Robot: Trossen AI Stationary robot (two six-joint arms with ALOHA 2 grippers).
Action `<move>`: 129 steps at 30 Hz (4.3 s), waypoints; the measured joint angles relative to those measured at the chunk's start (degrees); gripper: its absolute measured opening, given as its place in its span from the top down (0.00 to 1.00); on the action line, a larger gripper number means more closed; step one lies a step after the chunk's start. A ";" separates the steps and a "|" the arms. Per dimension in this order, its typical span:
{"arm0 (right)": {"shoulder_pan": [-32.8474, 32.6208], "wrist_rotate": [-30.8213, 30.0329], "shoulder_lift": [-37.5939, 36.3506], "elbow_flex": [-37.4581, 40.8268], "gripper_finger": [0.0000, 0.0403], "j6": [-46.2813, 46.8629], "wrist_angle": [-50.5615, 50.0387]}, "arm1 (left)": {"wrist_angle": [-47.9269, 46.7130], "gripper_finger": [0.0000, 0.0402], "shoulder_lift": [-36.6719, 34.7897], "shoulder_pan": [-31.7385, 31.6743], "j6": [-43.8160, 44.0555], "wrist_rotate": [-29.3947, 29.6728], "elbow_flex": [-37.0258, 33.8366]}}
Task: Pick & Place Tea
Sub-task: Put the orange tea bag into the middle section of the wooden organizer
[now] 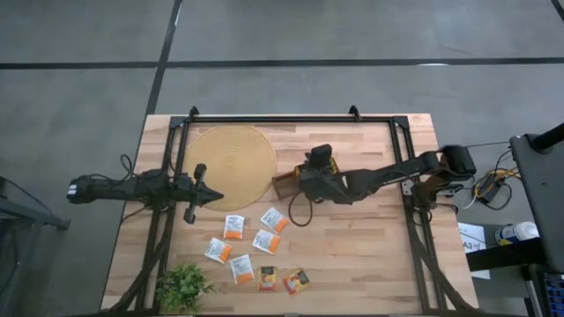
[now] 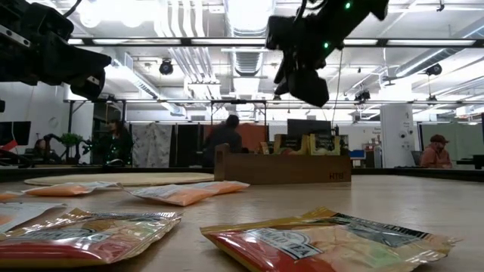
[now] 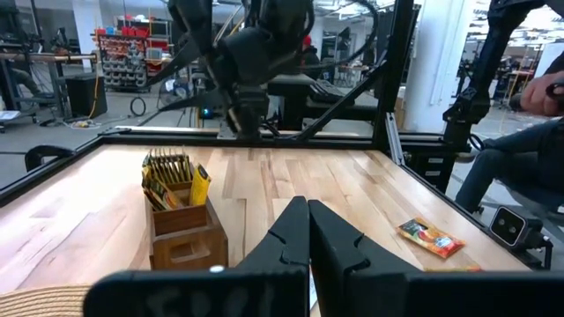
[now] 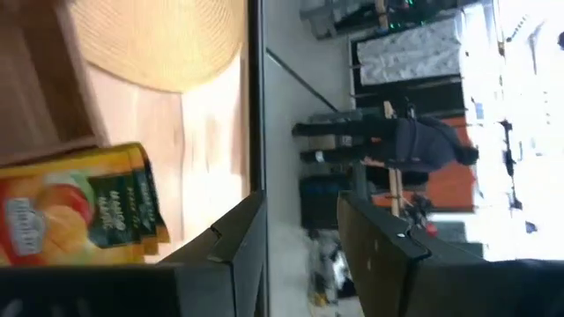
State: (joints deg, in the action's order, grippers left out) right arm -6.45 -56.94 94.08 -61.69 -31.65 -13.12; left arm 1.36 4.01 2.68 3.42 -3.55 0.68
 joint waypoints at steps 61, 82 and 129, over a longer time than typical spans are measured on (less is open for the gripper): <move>-21.08 58.70 33.67 -46.18 0.55 98.30 -44.09 | -0.02 1.00 0.28 0.00 0.00 -0.02 0.00; -22.36 62.38 46.60 -61.51 0.45 110.32 -56.55 | -0.02 1.00 0.39 0.00 0.00 -0.01 -0.01; -19.99 27.81 31.99 -56.49 0.98 97.53 -77.01 | -0.04 1.00 0.42 0.01 0.00 -0.02 -0.01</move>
State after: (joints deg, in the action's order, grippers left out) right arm -26.44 -29.13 126.07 -118.19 65.88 -90.13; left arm 1.32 4.43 2.68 3.42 -3.57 0.67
